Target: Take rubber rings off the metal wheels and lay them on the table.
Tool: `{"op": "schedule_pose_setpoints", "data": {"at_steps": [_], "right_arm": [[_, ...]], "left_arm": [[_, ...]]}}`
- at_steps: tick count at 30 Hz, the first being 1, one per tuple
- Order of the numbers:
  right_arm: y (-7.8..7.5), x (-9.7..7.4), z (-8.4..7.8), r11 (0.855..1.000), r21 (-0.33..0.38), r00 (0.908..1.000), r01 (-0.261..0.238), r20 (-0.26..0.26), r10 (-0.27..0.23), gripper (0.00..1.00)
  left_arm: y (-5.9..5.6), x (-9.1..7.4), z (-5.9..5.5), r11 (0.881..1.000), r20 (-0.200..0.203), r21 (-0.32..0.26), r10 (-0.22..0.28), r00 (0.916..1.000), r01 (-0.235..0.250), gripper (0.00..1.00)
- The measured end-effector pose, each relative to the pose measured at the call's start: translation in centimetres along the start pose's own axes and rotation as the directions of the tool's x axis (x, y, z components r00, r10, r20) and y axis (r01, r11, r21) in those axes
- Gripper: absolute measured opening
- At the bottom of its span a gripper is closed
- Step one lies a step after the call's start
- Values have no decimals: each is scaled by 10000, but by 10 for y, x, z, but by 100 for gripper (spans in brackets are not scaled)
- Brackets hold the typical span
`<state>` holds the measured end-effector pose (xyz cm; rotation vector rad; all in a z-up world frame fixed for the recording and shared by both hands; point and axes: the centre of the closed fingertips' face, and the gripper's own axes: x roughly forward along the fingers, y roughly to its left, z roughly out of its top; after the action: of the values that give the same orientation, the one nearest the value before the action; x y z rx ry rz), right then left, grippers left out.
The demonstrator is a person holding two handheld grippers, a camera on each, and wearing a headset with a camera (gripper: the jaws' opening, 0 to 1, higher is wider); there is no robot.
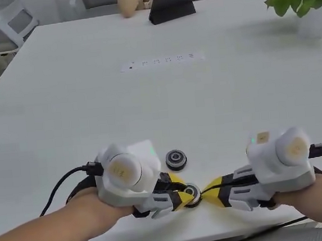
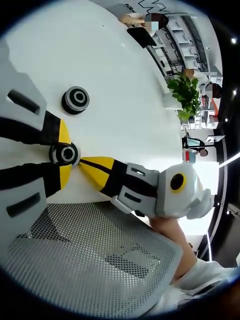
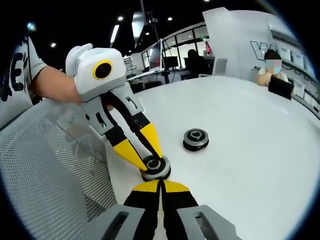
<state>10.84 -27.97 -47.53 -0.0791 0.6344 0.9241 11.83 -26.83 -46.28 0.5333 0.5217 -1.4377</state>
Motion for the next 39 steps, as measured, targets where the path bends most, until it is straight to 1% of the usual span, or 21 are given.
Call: {"op": "schedule_pose_setpoints", "data": {"at_steps": [3,8,10,12,13,20,22,24,39], "right_arm": [[-1,-1,0,9988,490,9998,44,167,-52,0],[-3,-1,1,9956,932,9995,75,295,-103,0],[-4,-1,2,9938,1105,9991,111,390,-155,0],[-6,-2,6,9909,1340,9979,117,608,-200,0],[-6,-1,7,9901,1397,9979,124,616,-212,0],[-6,-1,9,9901,1401,9983,116,547,-195,0],[-4,-1,11,9887,1496,9976,15,679,-117,0],[-5,0,11,9899,1418,9978,76,646,-169,0],[-3,-1,13,9900,1411,9974,-17,710,-84,0]], "left_arm": [[0,0,0,10000,-7,-3,11,10000,-11,7],[0,0,1,10000,-45,53,41,10000,-41,7],[0,0,1,10000,-58,46,53,10000,-53,7],[0,1,1,10000,-62,39,62,10000,-62,7],[0,1,1,10000,-62,38,65,10000,-65,7],[0,1,1,9999,-117,65,130,9998,-130,7],[0,1,1,9999,-135,68,145,9998,-144,7],[0,1,1,9998,-155,61,167,9997,-166,7],[0,1,0,9997,-238,64,221,9995,-220,6]]}}
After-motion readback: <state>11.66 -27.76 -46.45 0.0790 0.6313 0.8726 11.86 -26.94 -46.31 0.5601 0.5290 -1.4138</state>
